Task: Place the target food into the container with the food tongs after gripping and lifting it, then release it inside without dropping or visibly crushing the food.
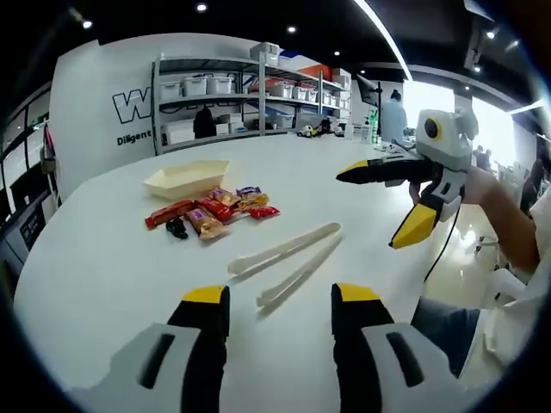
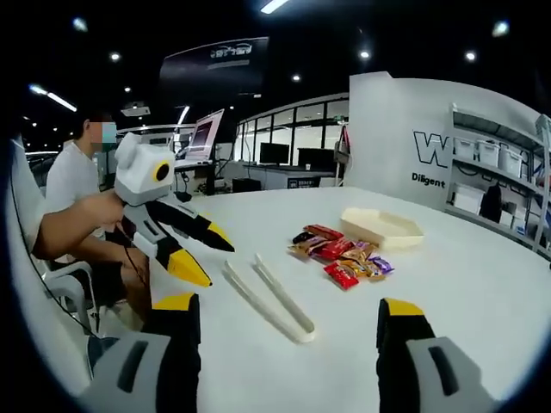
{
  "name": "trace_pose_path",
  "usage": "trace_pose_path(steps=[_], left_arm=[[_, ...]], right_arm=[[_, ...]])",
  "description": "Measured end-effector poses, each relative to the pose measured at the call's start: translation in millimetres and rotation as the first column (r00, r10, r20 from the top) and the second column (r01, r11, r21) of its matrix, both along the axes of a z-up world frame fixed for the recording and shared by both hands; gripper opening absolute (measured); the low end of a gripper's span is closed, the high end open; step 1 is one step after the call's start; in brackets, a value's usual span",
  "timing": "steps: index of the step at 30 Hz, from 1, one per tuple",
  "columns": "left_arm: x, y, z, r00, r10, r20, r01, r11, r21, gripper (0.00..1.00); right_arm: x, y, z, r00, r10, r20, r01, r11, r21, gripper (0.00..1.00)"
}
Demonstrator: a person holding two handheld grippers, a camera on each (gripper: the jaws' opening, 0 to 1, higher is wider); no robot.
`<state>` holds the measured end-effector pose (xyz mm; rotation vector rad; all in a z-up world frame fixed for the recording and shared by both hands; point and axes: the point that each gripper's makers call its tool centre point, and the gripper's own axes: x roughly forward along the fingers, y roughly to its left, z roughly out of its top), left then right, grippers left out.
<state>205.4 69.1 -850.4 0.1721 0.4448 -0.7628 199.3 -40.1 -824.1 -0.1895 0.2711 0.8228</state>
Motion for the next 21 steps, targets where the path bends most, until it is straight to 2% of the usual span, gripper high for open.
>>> trace_pose_path(steps=[5, 7, 10, 15, 21], left_arm=[[1.6, -1.7, -2.5, 1.0, -0.004, -0.003, 0.004, 1.0, 0.003, 0.46], [3.7, -5.1, -5.6, 0.999, -0.013, -0.032, 0.013, 1.0, -0.016, 0.45], [5.2, -7.8, -5.7, 0.999, -0.021, -0.036, 0.021, 1.0, -0.018, 0.44], [5.9, -11.1, -6.0, 0.998, -0.056, -0.031, 0.055, 0.998, -0.021, 0.28], [7.7, -8.9, -11.6, 0.996, -0.063, -0.07, 0.062, 0.998, -0.017, 0.22]], right_arm=[[-1.4, 2.1, -3.5, 1.0, 0.011, -0.01, -0.011, 1.0, -0.011, 0.8], [-1.3, 3.0, -4.6, 1.0, 0.016, -0.009, -0.016, 1.0, -0.019, 0.79], [1.1, 2.9, -4.0, 1.0, 0.012, -0.01, -0.012, 1.0, -0.01, 0.8], [3.8, 3.3, -2.4, 1.0, 0.011, -0.006, -0.011, 1.0, -0.005, 0.8], [6.7, 3.5, 0.5, 1.0, 0.007, -0.004, -0.007, 1.0, 0.002, 0.8]])
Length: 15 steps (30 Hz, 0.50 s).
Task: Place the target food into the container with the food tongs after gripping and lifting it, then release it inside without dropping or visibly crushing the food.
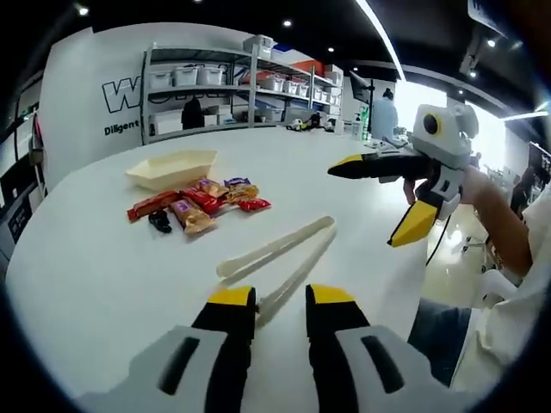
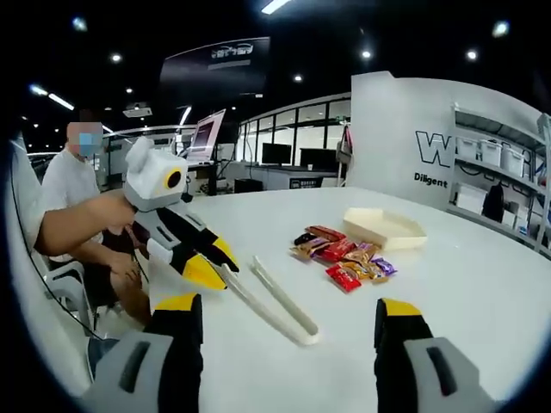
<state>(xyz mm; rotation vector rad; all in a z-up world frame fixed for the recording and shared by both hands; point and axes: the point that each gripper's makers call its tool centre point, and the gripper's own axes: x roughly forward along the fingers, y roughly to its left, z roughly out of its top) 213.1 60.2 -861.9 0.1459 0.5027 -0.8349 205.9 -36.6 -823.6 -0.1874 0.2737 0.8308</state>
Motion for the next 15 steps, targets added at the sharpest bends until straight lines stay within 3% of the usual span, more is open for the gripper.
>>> trace_pose_path(steps=[15], left_arm=[[6.0, -1.1, -4.7, 0.999, -0.03, -0.021, 0.031, 0.999, 0.03, 0.14]], right_arm=[[7.4, -1.7, 4.8, 1.0, -0.009, 0.002, 0.009, 1.0, 0.006, 0.79]])
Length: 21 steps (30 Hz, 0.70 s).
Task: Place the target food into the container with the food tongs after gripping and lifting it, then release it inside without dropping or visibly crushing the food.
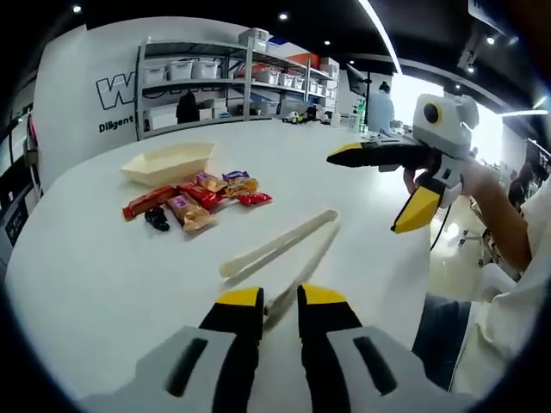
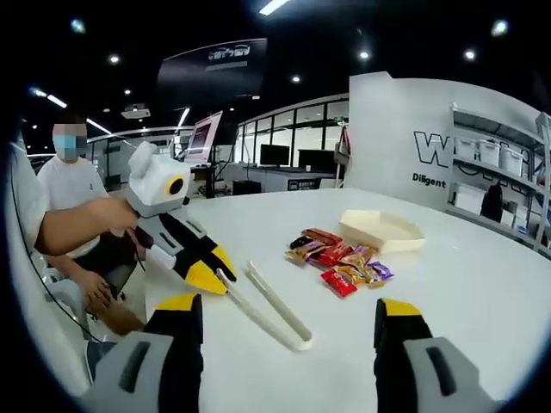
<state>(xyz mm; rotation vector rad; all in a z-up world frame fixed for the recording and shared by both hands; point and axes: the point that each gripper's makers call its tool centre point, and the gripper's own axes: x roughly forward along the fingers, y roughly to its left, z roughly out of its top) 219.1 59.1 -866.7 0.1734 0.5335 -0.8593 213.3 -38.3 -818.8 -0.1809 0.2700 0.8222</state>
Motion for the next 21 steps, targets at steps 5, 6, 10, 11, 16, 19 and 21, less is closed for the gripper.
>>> trace_pose_path(steps=[5, 6, 10, 11, 16, 19, 21], left_arm=[[1.1, 0.2, -0.1, 1.0, -0.018, -0.01, 0.018, 1.0, 0.009, 0.13], [1.1, 0.0, -0.2, 1.0, -0.02, -0.012, 0.021, 1.0, 0.011, 0.13], [0.7, 0.0, -0.8, 0.999, -0.032, -0.008, 0.032, 0.999, 0.022, 0.12], [0.9, 0.3, -0.8, 0.999, -0.039, -0.001, 0.039, 0.999, 0.026, 0.12], [-0.7, 1.7, -1.3, 0.998, -0.058, 0.017, 0.058, 0.998, 0.026, 0.1], [-1.5, 1.5, -1.2, 0.997, -0.072, 0.028, 0.072, 0.997, 0.029, 0.1], [-2.0, 1.4, -1.3, 0.995, -0.088, 0.04, 0.086, 0.996, 0.036, 0.09]], right_arm=[[3.1, -2.2, 1.2, 1.0, -0.007, 0.003, 0.007, 1.0, -0.01, 0.79], [3.6, -2.7, 1.6, 1.0, -0.008, 0.004, 0.008, 1.0, -0.013, 0.79], [4.2, -2.4, 3.2, 1.0, -0.008, 0.006, 0.008, 1.0, -0.009, 0.79], [4.8, -2.6, 3.2, 1.0, -0.008, 0.006, 0.008, 1.0, -0.01, 0.79], [6.2, -3.2, 2.3, 1.0, -0.01, 0.003, 0.01, 1.0, -0.014, 0.78], [6.7, -1.6, 2.8, 1.0, -0.004, -0.002, 0.003, 1.0, -0.013, 0.79], [6.6, 0.3, 4.6, 1.0, 0.001, -0.006, -0.001, 1.0, -0.005, 0.79]])
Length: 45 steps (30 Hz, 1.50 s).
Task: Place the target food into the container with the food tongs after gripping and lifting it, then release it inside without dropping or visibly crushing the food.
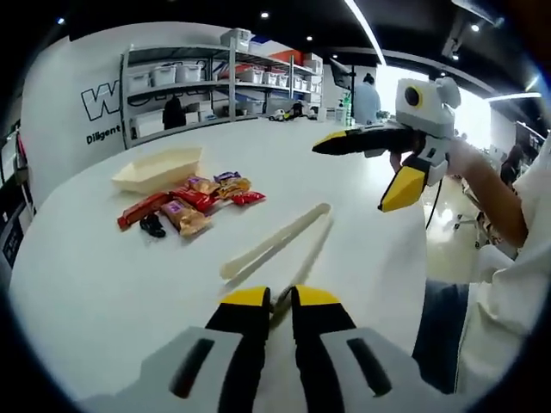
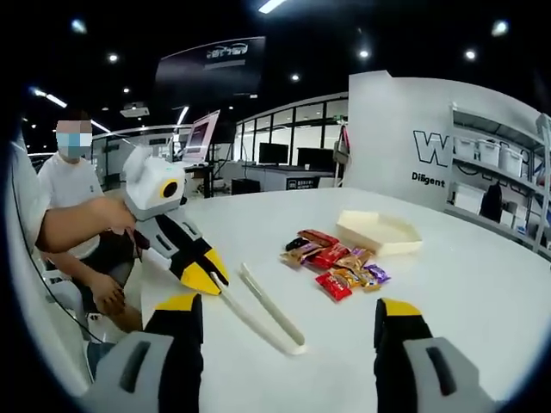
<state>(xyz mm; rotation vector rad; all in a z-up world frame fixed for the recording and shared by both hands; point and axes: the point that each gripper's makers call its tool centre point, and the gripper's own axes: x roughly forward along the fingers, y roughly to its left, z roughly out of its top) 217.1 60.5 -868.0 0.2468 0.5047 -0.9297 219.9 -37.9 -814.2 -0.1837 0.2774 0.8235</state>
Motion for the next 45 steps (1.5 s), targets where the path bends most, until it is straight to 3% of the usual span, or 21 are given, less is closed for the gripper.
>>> trace_pose_path(steps=[14, 22, 33, 45], left_arm=[[-3.5, -1.9, -0.3, 0.999, -0.049, 0.008, 0.05, 0.999, -0.005, 0.06], [-7.5, -7.4, -0.5, 0.995, -0.094, -0.011, 0.094, 0.995, -0.027, 0.03], [-9.2, -9.0, -1.0, 0.992, -0.13, 0.0, 0.13, 0.992, 0.007, 0.02], [-13.8, -6.1, 2.3, 0.991, -0.133, 0.006, 0.133, 0.99, -0.045, 0.01]], right_arm=[[3.4, 3.9, 7.5, 1.0, 0.01, 0.008, -0.01, 1.0, -0.008, 0.78], [3.5, -2.4, 0.1, 1.0, -0.009, -0.007, 0.009, 1.0, -0.016, 0.78], [5.3, -2.8, -4.6, 1.0, -0.01, -0.019, 0.01, 1.0, -0.005, 0.77], [3.8, 0.5, -4.3, 1.0, 0.001, -0.03, 0.0, 1.0, 0.016, 0.77]])
